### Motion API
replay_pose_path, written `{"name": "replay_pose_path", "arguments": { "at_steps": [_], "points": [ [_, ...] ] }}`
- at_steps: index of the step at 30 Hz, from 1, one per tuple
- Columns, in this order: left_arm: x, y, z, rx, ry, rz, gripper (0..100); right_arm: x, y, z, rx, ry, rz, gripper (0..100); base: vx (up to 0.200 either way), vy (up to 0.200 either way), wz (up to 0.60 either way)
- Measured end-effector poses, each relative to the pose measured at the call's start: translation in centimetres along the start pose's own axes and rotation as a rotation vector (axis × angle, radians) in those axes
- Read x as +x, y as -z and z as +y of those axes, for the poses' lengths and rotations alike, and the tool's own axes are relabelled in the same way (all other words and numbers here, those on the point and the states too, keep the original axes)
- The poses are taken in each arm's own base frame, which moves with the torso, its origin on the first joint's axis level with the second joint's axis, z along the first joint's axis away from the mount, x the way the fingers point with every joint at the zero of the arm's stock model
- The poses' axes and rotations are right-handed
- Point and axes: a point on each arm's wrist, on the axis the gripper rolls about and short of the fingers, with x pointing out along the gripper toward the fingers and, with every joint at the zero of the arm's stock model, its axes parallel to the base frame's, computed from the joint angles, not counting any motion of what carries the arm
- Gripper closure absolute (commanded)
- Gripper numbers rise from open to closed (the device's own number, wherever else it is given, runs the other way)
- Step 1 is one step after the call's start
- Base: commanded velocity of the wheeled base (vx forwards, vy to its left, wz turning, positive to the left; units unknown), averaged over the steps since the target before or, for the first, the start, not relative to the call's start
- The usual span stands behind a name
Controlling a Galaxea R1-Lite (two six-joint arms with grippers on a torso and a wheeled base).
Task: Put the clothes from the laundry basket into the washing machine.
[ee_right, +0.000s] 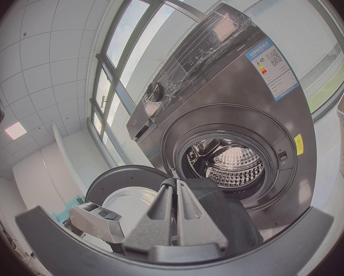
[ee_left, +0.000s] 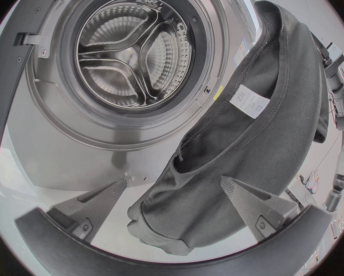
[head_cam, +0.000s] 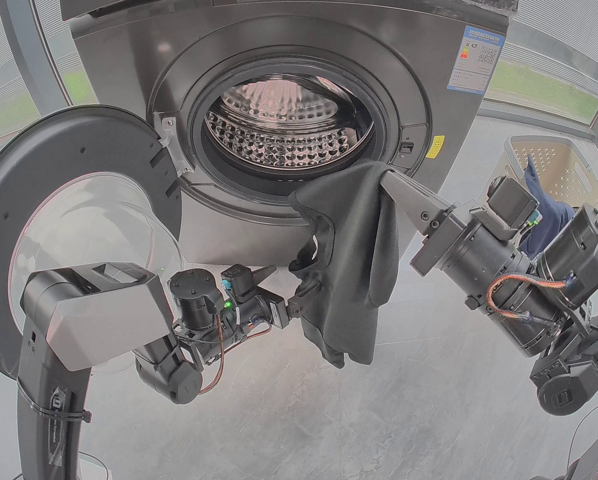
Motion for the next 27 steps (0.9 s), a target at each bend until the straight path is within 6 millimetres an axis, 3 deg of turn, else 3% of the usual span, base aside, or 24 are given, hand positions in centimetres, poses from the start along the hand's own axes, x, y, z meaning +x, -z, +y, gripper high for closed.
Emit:
{"name": "replay_pose_path", "arguments": {
  "at_steps": [12,13,27],
  "points": [
    [1.8,0.3,-1.6,0.012,0.059,-0.032,0,0.0,0.0,0.0,0.000,-0.001,0.001,100,0.000,0.000,0.00],
    [2.0,0.5,-1.8,0.013,0.063,-0.033,100,0.0,0.0,0.0,0.000,-0.001,0.002,100,0.000,0.000,0.00],
    [3.6,0.1,-1.3,0.064,-0.003,-0.105,100,-0.1,0.2,0.0,0.000,0.000,0.007,100,0.000,0.000,0.00]
  ]
}}
